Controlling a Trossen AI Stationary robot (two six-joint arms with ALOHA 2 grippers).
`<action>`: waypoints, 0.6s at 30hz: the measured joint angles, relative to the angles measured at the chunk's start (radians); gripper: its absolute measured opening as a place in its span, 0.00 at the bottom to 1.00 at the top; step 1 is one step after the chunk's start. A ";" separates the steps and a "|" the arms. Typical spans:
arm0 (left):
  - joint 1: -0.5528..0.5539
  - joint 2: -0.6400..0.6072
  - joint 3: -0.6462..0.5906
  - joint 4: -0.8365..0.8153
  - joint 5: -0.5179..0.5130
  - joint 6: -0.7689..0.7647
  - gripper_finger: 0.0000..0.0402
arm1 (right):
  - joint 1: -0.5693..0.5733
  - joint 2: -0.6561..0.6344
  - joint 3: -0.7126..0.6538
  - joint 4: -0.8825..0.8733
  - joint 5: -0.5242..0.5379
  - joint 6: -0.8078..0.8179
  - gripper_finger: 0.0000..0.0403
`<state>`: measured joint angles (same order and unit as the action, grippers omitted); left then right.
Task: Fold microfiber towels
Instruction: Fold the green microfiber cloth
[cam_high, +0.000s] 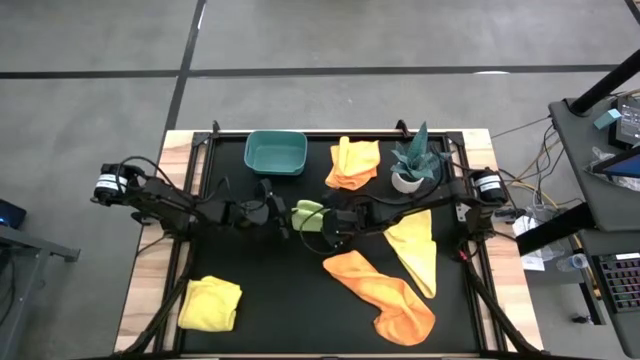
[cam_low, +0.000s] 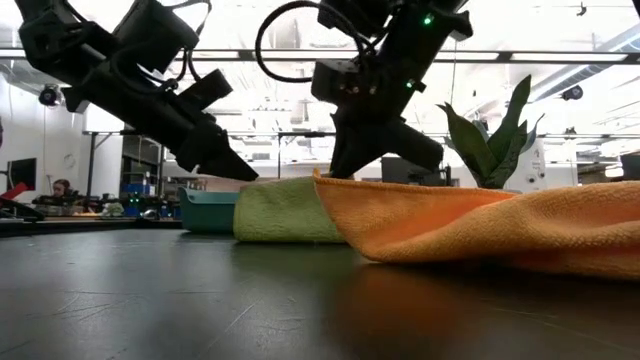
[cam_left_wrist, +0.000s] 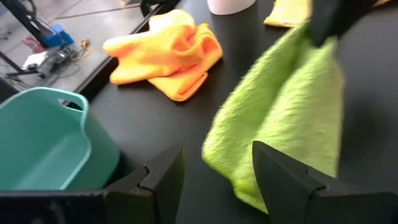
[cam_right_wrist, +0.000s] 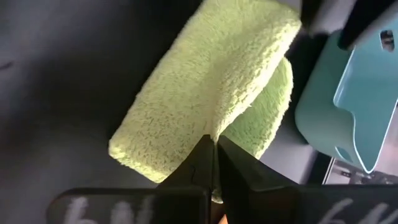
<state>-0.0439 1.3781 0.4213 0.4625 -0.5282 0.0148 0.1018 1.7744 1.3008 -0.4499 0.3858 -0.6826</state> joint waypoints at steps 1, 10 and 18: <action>0.011 0.000 0.001 -0.001 0.001 0.013 0.43 | 0.009 -0.002 -0.001 -0.004 0.000 -0.007 0.02; 0.067 -0.015 0.009 0.026 0.194 0.076 0.39 | 0.024 -0.003 -0.003 -0.014 0.001 0.140 0.02; 0.147 -0.027 0.026 0.028 0.504 0.024 0.49 | 0.000 -0.003 -0.007 -0.019 -0.004 0.230 0.02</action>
<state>0.1030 1.3512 0.4469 0.4904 -0.0242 0.0391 0.1013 1.7710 1.2943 -0.4686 0.3820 -0.4528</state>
